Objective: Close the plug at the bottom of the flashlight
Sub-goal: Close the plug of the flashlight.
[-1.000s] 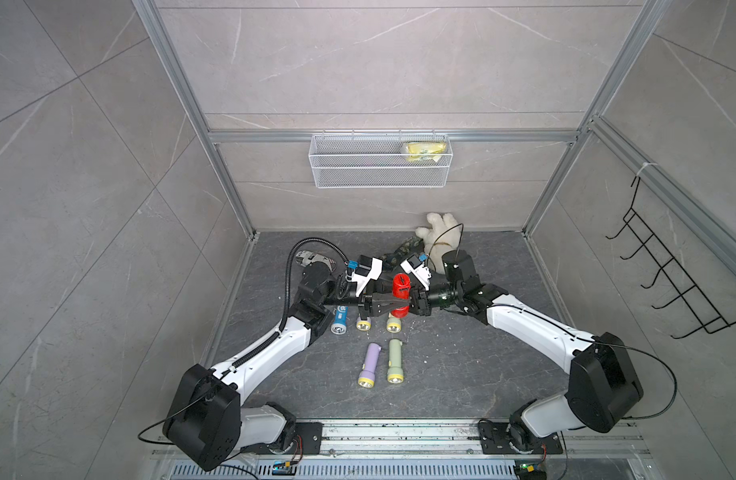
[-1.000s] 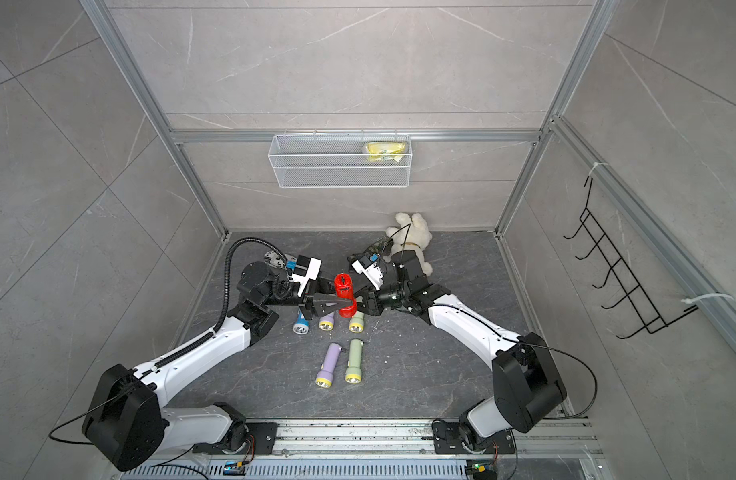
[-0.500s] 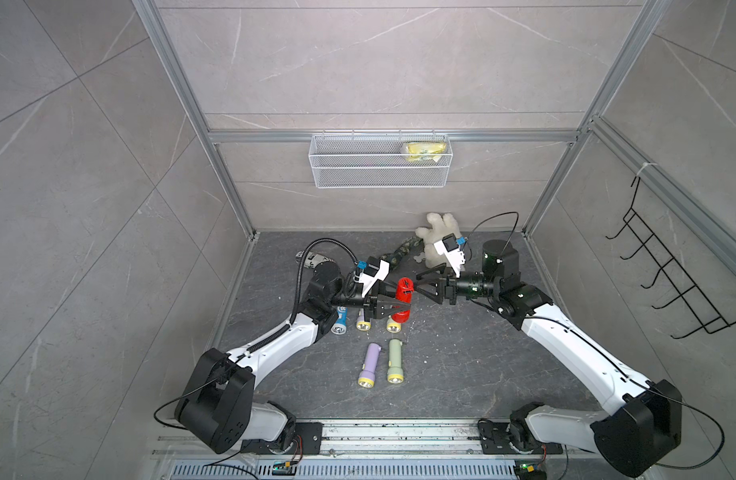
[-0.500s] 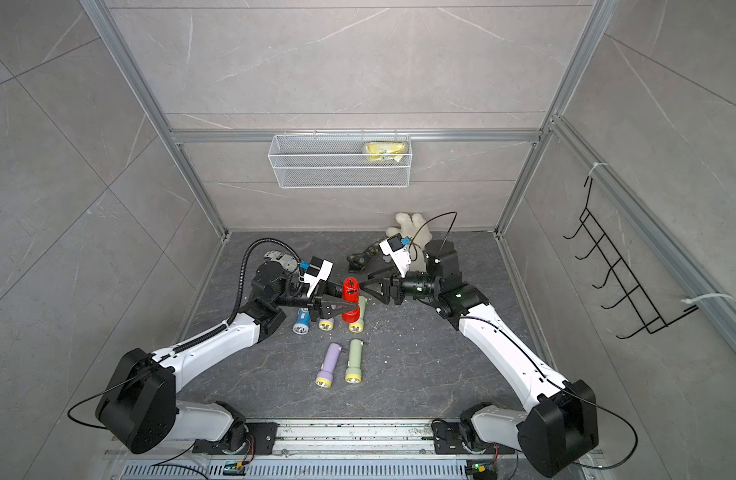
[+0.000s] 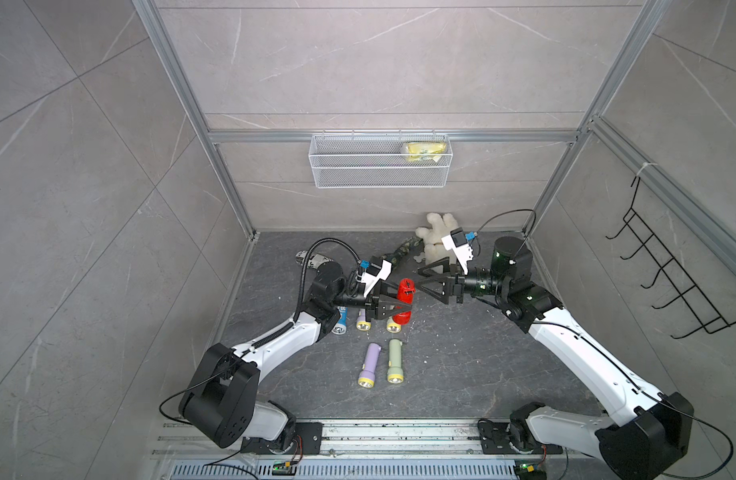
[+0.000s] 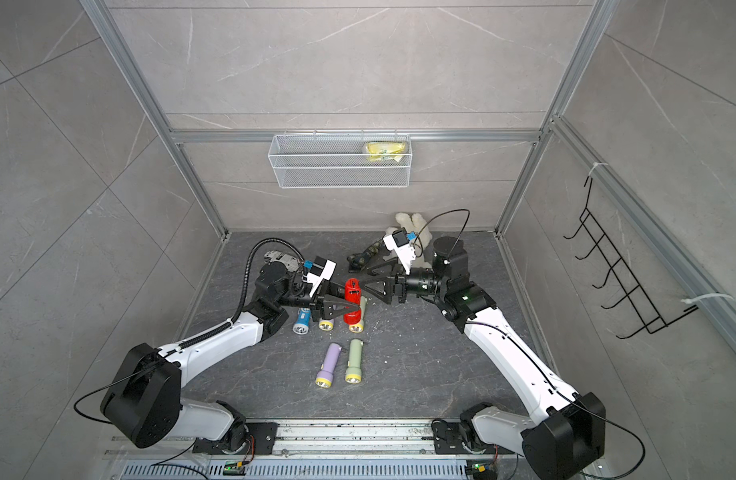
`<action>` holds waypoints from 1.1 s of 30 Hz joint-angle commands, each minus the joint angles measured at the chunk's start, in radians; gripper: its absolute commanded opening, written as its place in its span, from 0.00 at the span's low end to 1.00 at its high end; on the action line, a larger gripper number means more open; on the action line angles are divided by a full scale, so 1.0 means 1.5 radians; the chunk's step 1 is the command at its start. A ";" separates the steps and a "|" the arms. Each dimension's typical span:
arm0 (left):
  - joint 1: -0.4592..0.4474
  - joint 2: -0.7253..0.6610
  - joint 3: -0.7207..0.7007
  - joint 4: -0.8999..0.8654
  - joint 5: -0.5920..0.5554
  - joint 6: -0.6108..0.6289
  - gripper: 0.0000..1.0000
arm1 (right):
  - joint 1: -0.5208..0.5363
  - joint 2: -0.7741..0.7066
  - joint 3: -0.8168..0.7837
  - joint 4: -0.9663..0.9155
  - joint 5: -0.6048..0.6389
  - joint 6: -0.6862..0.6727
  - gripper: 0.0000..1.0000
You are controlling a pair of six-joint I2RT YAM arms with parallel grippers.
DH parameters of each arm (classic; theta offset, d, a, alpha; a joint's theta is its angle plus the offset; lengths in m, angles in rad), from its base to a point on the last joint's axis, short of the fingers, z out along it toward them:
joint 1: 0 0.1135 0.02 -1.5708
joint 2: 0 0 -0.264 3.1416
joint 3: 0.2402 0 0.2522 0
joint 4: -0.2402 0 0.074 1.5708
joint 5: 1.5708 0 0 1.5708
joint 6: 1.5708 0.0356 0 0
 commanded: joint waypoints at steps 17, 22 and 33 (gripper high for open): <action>-0.006 -0.008 0.031 0.012 0.021 0.005 0.00 | 0.042 0.046 0.045 -0.068 0.004 -0.069 0.59; -0.006 -0.012 0.035 0.005 0.019 0.014 0.00 | 0.042 0.053 0.039 -0.072 0.005 -0.071 0.53; -0.006 -0.049 0.042 -0.043 0.017 0.071 0.00 | 0.050 0.091 0.027 -0.095 0.001 -0.084 0.49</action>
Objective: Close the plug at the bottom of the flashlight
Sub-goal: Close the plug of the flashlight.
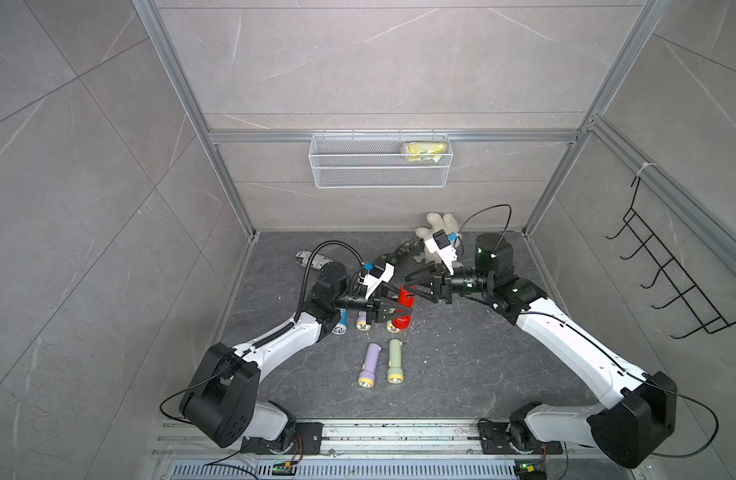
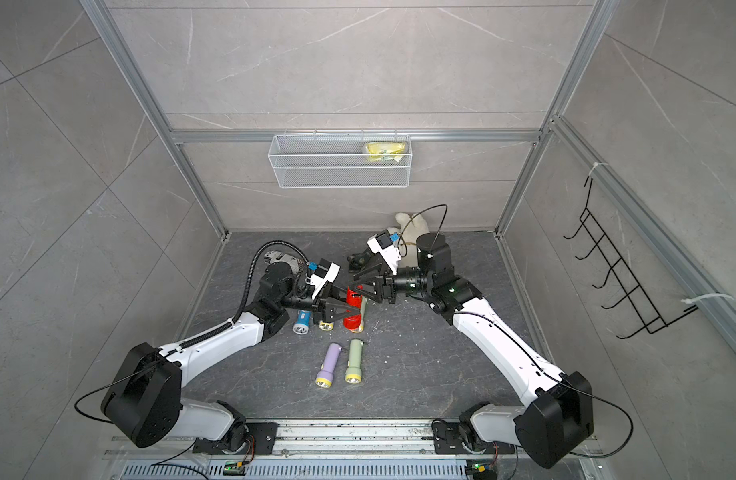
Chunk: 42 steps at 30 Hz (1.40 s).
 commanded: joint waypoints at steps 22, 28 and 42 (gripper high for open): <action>0.005 -0.080 0.028 0.163 0.000 -0.014 0.00 | 0.030 0.022 -0.100 0.094 0.008 0.052 0.23; 0.004 -0.082 0.030 0.168 0.003 -0.019 0.00 | 0.031 0.027 -0.081 0.031 0.017 0.010 0.32; 0.004 -0.090 0.022 0.123 0.011 0.010 0.00 | 0.030 0.027 -0.003 -0.112 -0.022 -0.037 0.53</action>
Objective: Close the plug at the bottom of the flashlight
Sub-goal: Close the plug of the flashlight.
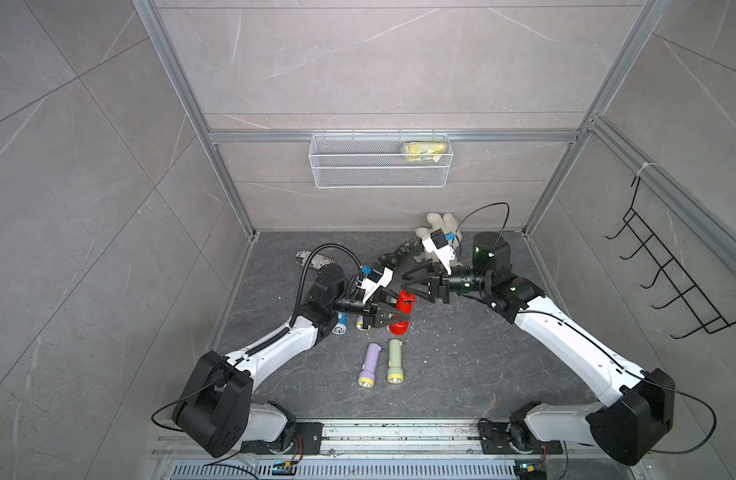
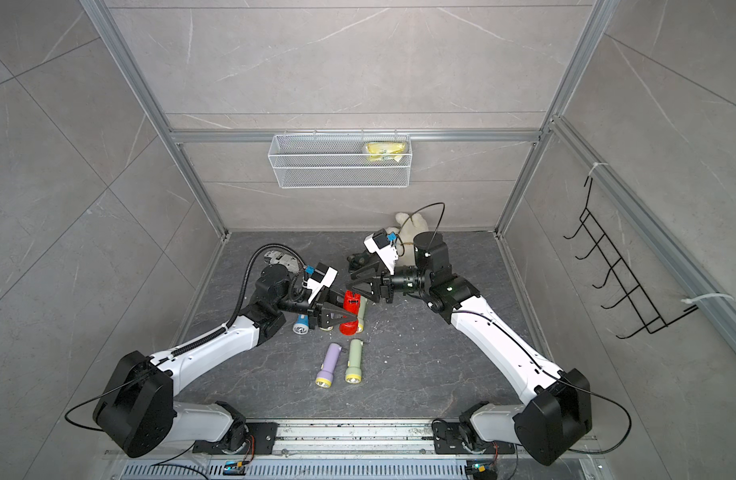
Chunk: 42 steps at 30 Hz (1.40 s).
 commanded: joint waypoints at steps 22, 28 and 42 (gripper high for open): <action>0.000 -0.053 0.031 0.108 -0.012 0.017 0.00 | 0.017 -0.037 -0.024 -0.033 -0.065 0.082 0.75; -0.001 -0.047 0.038 0.104 -0.013 0.017 0.00 | 0.018 -0.026 -0.029 -0.044 -0.052 0.069 0.71; -0.009 -0.063 0.059 0.015 -0.018 0.084 0.00 | 0.040 0.034 -0.028 -0.102 -0.014 0.030 0.50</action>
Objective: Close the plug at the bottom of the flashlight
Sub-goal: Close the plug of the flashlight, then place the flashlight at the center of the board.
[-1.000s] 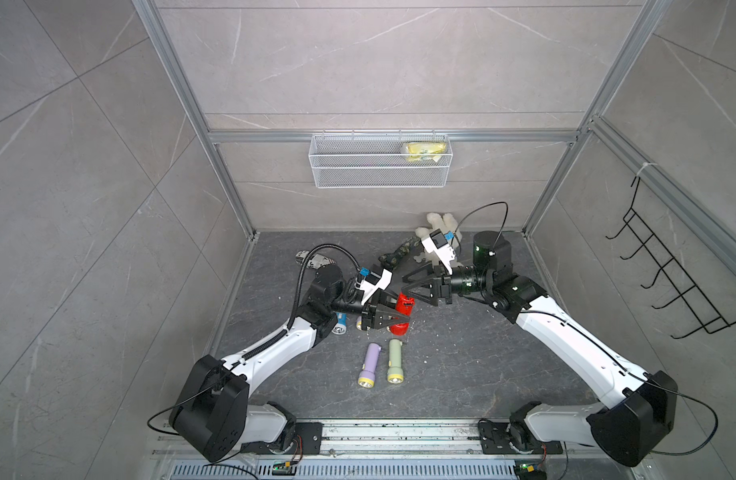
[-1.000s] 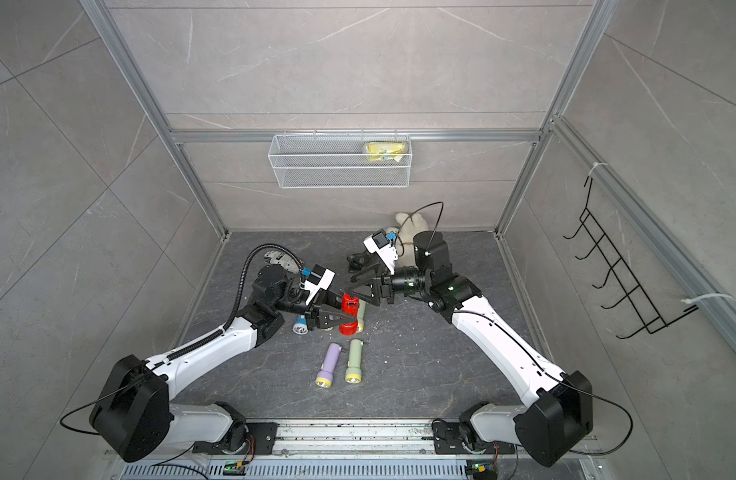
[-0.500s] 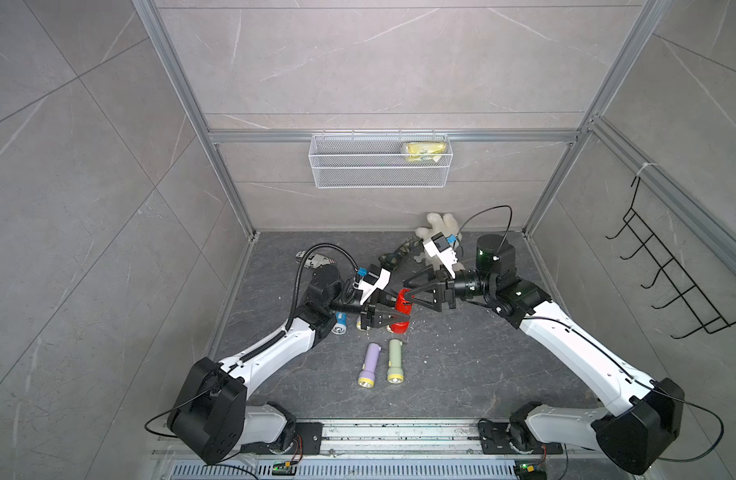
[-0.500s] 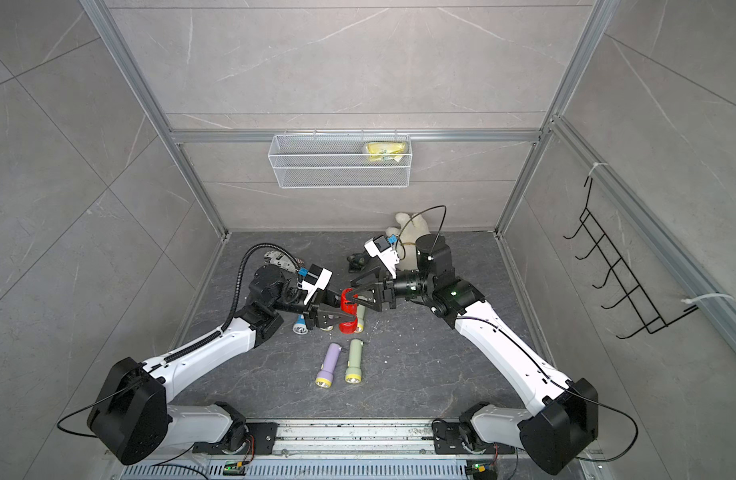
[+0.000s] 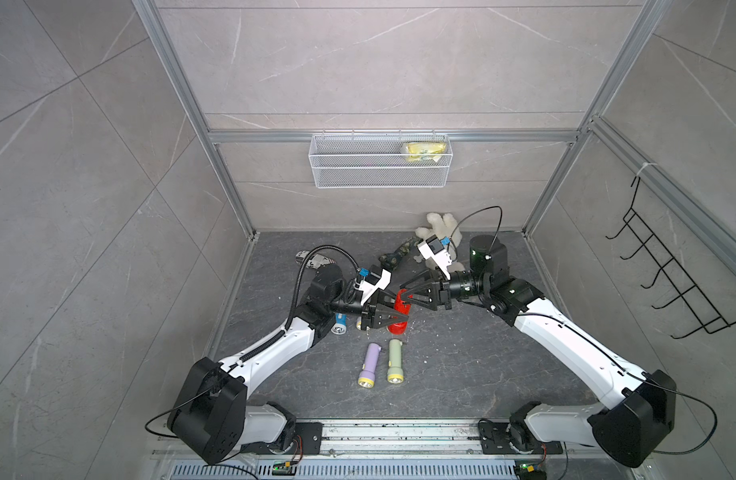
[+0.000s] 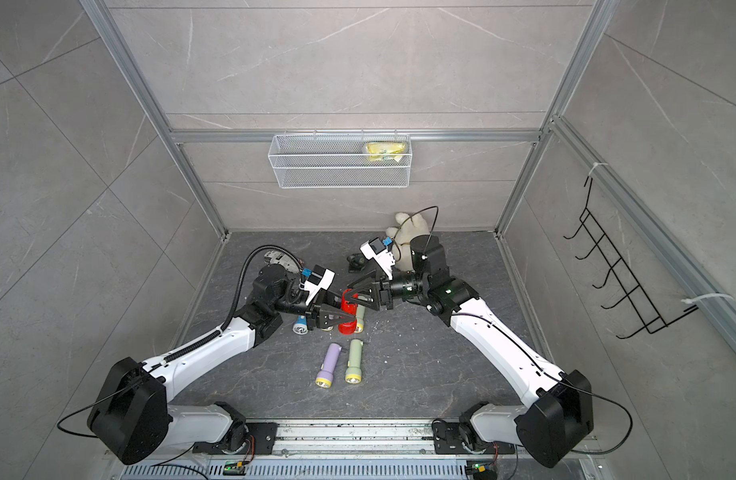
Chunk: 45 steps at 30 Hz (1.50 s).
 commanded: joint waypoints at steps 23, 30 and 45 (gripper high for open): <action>-0.007 -0.090 0.051 0.065 -0.026 0.042 0.00 | 0.040 0.041 -0.106 0.084 0.041 0.058 0.11; -0.007 -0.087 0.048 0.069 -0.023 0.036 0.00 | 0.038 0.036 -0.091 0.082 0.061 0.060 0.14; -0.011 -0.094 0.041 -0.086 -0.187 0.133 0.00 | 0.035 0.030 -0.047 -0.080 0.399 0.009 0.37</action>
